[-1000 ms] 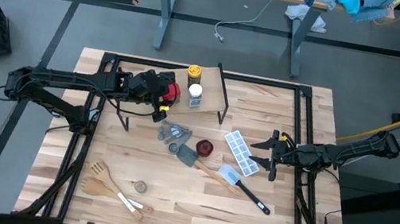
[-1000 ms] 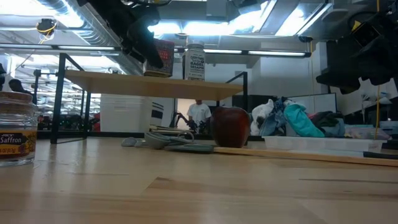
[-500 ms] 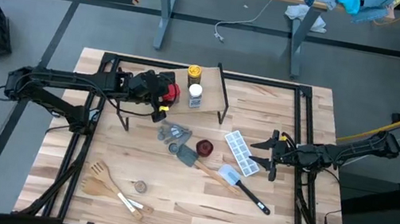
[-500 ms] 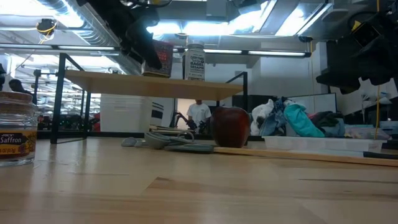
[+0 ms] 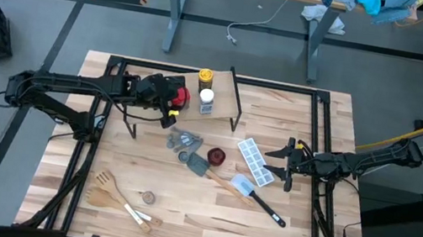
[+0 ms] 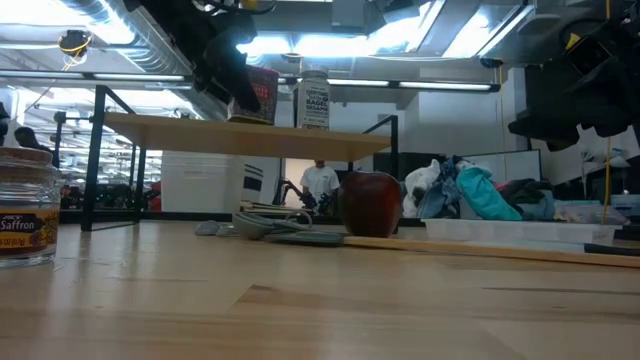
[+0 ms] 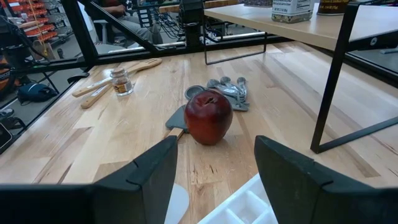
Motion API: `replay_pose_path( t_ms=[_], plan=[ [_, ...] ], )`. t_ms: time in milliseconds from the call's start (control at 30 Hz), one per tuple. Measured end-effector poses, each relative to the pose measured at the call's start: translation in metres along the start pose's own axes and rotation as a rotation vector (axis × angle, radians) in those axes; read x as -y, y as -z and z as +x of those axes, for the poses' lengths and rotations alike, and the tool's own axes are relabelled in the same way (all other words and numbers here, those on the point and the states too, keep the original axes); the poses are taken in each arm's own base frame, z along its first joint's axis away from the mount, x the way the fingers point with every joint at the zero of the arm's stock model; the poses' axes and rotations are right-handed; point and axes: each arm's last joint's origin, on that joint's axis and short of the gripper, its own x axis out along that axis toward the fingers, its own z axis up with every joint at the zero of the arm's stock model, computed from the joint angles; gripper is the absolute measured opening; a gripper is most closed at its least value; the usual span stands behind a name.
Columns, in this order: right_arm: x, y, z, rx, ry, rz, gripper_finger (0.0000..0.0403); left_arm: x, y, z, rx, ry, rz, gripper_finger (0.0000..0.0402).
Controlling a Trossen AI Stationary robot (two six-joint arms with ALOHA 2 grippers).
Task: Shelf spices
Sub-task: Put the red seasoning can on the shelf
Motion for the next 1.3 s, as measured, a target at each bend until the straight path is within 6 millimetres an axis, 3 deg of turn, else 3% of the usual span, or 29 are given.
replay_pose_path(
  t_ms=[367, 633, 767, 1067, 1300],
  plan=[
    [0.000, 0.000, 0.000, 0.001, 0.000, 0.000, 0.0221, 0.000, 0.000, 0.000, -0.001, 0.006, -0.017, 0.0201],
    [0.000, 0.000, 0.000, 0.000, 0.000, 0.000, 0.0221, -0.002, 0.000, 0.000, 0.002, -0.030, -0.021, 0.0302],
    [0.000, 0.000, 0.000, 0.000, 0.000, 0.000, 0.0221, -0.002, 0.000, 0.000, 0.000, -0.032, -0.026, 0.0329],
    [0.000, 0.000, 0.000, 0.001, 0.000, 0.000, 0.0221, -0.003, -0.003, -0.004, 0.037, -0.017, -0.025, 0.0335],
    [0.000, 0.000, 0.000, 0.001, 0.000, 0.000, 0.0221, -0.004, -0.007, -0.028, 0.119, 0.017, -0.045, 0.0335]
  ],
)
